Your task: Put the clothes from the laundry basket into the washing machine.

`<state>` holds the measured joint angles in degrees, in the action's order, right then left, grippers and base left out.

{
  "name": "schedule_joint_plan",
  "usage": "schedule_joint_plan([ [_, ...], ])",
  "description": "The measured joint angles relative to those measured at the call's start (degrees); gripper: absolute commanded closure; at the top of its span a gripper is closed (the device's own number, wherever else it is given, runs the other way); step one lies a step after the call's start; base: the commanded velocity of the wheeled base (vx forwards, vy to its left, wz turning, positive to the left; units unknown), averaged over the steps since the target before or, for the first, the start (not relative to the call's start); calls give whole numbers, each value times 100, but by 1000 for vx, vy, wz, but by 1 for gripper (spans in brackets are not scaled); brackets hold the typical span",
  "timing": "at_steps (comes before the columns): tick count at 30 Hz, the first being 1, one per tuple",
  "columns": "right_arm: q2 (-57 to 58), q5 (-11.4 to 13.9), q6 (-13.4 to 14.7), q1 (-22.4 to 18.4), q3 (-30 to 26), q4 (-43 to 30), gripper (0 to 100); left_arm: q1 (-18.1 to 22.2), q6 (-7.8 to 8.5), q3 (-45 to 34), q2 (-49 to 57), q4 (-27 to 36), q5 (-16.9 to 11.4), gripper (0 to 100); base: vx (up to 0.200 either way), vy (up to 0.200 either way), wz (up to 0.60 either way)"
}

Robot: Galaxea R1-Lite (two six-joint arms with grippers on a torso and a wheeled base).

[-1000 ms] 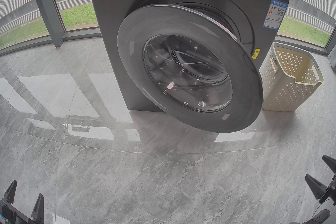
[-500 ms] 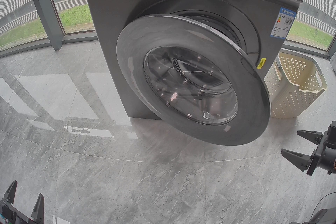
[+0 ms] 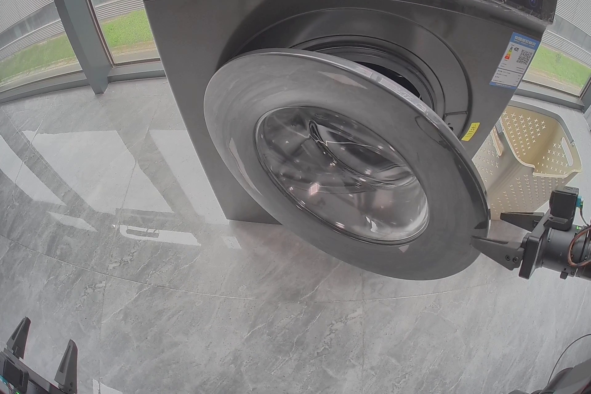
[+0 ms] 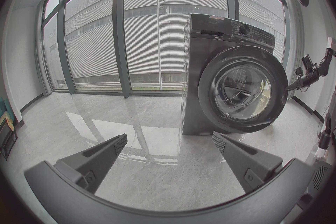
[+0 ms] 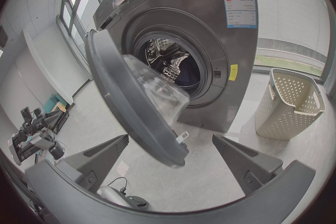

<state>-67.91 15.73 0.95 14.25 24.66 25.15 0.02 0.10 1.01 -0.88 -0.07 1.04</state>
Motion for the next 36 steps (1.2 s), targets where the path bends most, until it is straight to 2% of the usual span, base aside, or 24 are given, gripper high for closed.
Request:
schedule_joint_plan([
  [4,-165,-51,50,-285,183,-30,0,5,0,0,0,0,-2,0,0,0,0],
  [7,-260,-467,88,-577,339,16,0,7,0,0,-2,0,-2,0,0,0,0],
  [10,-330,-739,99,-756,430,191,0,7,1,0,-2,0,-2,0,0,0,0],
  [15,-383,-783,90,-808,328,301,0,2,9,0,-2,0,0,0,0,0,0],
  [18,-383,-772,96,-574,168,312,0,2,9,0,-2,0,0,0,0,0,0],
  [22,-378,-766,165,-20,-60,325,0,2,12,0,-2,0,-2,0,0,0,0],
  [24,-380,-768,290,347,-134,386,0,2,15,0,-2,0,0,0,0,0,0],
  [27,-416,-809,640,928,-184,660,0,5,12,0,-2,0,0,0,0,0,0],
  [30,-551,-992,945,1340,-155,1174,0,5,15,0,-5,0,0,0,200,0,0],
  [36,-926,-1282,1098,1609,-38,2018,0,5,15,0,-5,0,-6,0,200,0,0],
])
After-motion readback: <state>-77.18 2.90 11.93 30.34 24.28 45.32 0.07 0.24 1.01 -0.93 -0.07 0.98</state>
